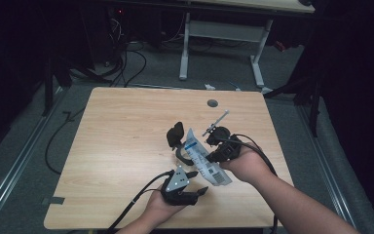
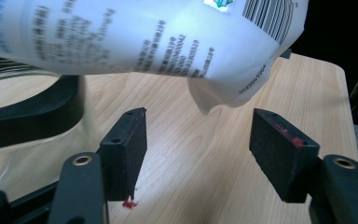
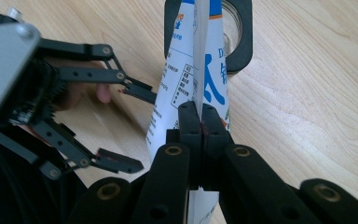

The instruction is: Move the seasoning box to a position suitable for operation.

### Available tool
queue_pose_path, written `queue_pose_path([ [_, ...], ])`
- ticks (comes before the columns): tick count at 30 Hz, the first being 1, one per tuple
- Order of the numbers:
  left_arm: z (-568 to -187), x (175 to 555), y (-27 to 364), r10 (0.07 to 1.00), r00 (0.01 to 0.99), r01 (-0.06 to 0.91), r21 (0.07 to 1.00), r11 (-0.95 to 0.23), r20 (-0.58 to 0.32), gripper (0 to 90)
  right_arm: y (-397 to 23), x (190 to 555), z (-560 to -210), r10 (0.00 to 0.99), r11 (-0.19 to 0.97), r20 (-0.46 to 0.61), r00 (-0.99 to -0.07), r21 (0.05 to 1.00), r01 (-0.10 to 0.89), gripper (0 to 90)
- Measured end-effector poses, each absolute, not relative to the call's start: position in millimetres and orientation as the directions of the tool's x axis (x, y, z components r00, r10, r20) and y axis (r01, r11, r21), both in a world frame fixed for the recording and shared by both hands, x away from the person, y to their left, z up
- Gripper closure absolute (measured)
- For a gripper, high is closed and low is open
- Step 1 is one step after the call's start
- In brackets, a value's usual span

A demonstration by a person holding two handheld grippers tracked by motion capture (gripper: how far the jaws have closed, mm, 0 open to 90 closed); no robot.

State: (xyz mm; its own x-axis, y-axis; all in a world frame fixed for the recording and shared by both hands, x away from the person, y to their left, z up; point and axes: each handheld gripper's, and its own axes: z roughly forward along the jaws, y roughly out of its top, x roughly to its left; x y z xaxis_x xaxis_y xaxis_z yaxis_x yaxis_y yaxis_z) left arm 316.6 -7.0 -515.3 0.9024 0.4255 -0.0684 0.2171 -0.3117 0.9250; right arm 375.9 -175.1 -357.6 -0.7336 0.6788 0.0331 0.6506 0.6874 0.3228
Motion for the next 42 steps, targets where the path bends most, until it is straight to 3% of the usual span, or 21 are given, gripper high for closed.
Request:
queue_pose_path([
  [13,-517.5,318.5,-36.9,0.413,0.909,0.206,0.926,-0.316,-0.061,34.1,-170.4,374.4,-356.3,0.681,0.682,0.043,-0.731,0.328,0.654,90.0],
  [32,-512.4,305.8,-42.2,0.446,0.895,0.15,0.934,-0.324,0.012,51.6,-176.8,375.0,-354.9,0.696,0.671,0.035,-0.717,0.324,0.667,90.0],
  [42,-505.3,297.0,-47.0,0.46,0.886,0.11,0.936,-0.333,0.059,53.4,-181.4,376.9,-353.3,0.707,0.664,0.027,-0.707,0.319,0.676,90.0],
])
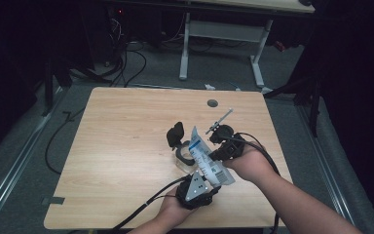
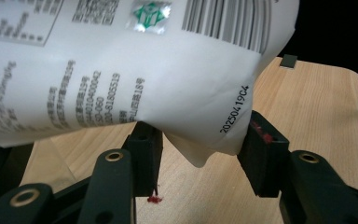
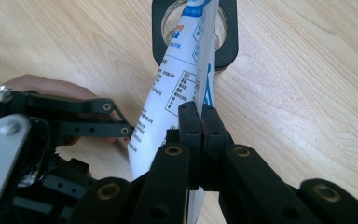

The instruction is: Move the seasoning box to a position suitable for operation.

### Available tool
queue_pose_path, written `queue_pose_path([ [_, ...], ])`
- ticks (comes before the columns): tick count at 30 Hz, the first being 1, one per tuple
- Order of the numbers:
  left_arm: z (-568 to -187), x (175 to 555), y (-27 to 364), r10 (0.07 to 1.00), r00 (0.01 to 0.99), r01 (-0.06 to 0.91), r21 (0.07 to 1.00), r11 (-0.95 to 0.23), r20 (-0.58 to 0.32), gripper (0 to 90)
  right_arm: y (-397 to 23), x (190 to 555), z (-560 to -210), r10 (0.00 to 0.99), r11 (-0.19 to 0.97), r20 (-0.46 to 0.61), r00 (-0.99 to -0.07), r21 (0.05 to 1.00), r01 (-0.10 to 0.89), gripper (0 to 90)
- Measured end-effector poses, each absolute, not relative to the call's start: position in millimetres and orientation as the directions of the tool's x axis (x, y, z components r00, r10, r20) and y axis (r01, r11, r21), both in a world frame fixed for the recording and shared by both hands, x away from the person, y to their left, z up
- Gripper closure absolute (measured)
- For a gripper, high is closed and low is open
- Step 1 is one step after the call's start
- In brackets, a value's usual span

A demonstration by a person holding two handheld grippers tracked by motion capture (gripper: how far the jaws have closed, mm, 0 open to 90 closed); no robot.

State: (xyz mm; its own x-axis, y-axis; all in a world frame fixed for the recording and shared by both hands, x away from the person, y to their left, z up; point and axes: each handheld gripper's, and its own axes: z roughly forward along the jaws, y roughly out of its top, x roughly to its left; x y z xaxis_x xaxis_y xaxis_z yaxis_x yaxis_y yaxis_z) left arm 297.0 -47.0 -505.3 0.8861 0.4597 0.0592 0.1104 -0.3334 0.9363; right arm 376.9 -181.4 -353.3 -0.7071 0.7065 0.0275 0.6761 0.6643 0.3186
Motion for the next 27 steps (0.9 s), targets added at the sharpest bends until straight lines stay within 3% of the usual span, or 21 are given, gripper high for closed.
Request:
queue_pose_path([
  [27,-495.5,304.3,-44.2,0.487,0.873,0.144,0.942,-0.302,0.023,54.7,-171.0,391.7,-348.9,0.691,0.688,-0.008,-0.723,0.315,0.654,90.0],
])
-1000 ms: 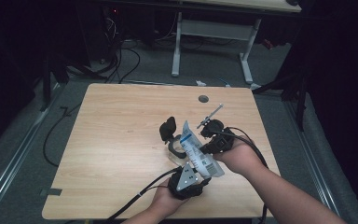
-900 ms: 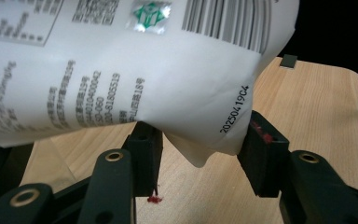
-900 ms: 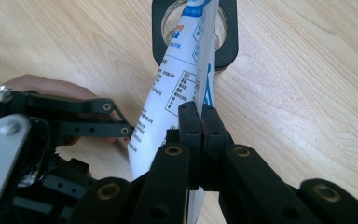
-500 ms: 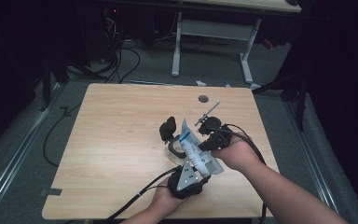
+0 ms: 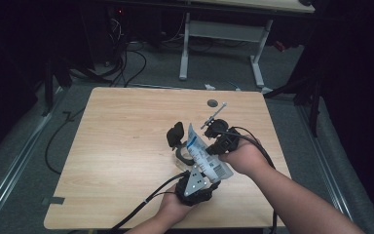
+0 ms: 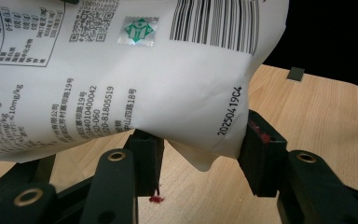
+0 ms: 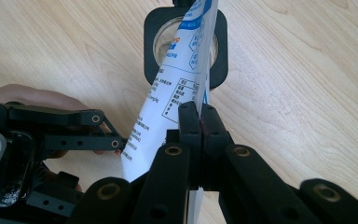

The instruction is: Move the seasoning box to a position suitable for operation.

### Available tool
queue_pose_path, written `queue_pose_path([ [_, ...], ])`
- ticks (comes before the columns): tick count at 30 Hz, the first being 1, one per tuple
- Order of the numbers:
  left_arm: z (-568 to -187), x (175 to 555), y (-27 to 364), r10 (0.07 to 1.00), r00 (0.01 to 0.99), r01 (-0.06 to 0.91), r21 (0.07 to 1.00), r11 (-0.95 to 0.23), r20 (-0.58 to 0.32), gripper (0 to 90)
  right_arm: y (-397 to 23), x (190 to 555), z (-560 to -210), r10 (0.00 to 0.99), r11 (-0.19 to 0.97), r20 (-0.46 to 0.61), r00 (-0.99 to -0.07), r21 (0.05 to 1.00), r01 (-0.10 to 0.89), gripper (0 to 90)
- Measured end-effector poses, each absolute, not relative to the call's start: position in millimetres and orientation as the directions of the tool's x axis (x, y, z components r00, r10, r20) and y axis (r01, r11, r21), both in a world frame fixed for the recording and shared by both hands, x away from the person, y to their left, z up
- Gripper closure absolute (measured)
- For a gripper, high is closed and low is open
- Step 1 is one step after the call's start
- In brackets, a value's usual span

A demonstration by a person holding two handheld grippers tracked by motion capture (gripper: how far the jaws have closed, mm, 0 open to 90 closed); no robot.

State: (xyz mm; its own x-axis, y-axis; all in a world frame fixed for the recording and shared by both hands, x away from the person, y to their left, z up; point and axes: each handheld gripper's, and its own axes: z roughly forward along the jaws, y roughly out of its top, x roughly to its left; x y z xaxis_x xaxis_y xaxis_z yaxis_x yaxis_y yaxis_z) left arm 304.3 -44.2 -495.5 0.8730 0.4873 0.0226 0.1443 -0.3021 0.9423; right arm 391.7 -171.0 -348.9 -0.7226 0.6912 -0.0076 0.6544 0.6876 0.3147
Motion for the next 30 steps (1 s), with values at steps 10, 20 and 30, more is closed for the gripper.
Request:
queue_pose_path([
  [10,-493.2,304.4,-45.3,0.489,0.872,0.147,0.946,-0.29,0.014,54.6,-169.9,393.6,-347.9,0.694,0.686,-0.009,-0.72,0.313,0.657,90.0],
  [20,-490.2,304.7,-45.1,0.489,0.872,0.139,0.947,-0.29,0.022,54.6,-168.0,396.5,-346.0,0.693,0.687,-0.005,-0.721,0.308,0.658,90.0],
  [30,-488.3,305.1,-45.0,0.494,0.869,0.132,0.95,-0.282,0.026,54.6,-164.8,400.4,-343.8,0.68,0.701,0.003,-0.733,0.292,0.651,90.0],
])
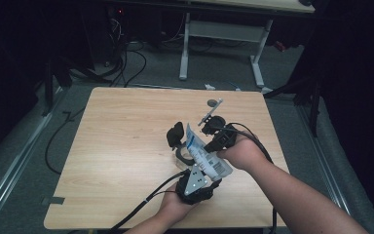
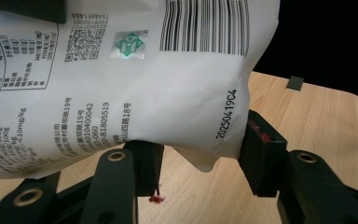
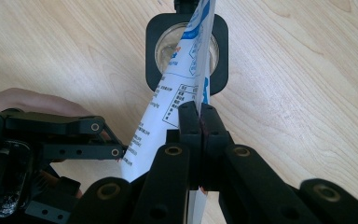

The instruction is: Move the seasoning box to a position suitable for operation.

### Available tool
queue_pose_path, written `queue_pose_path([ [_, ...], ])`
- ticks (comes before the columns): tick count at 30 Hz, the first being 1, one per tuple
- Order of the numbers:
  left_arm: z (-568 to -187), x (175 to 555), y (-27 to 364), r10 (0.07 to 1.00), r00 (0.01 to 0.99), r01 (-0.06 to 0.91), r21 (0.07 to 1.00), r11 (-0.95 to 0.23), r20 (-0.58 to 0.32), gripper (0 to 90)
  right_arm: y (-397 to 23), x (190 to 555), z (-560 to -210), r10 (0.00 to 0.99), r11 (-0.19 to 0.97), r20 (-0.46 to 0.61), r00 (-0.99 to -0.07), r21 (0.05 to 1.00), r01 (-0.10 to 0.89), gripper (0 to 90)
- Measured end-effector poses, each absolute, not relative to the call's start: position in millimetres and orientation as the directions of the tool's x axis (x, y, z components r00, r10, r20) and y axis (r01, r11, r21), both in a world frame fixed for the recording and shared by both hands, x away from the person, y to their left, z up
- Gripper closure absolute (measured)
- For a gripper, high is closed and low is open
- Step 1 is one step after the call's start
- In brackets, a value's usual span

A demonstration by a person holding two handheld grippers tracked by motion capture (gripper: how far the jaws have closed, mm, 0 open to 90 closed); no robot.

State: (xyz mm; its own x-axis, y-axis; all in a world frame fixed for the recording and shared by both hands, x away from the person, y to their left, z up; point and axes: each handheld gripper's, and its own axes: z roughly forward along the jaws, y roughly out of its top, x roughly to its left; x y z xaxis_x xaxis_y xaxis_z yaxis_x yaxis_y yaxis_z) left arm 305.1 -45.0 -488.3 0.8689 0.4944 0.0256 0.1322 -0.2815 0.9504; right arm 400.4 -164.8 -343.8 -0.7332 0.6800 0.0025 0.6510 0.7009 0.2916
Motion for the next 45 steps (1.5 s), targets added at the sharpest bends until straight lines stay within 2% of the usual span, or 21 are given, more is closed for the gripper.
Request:
queue_pose_path([
  [45,-480.1,308.8,-45.7,0.501,0.865,0.138,0.955,-0.262,0.012,54.6,-157.4,405.9,-338.9,0.674,0.709,-0.01,-0.739,0.289,0.643,90.0],
])
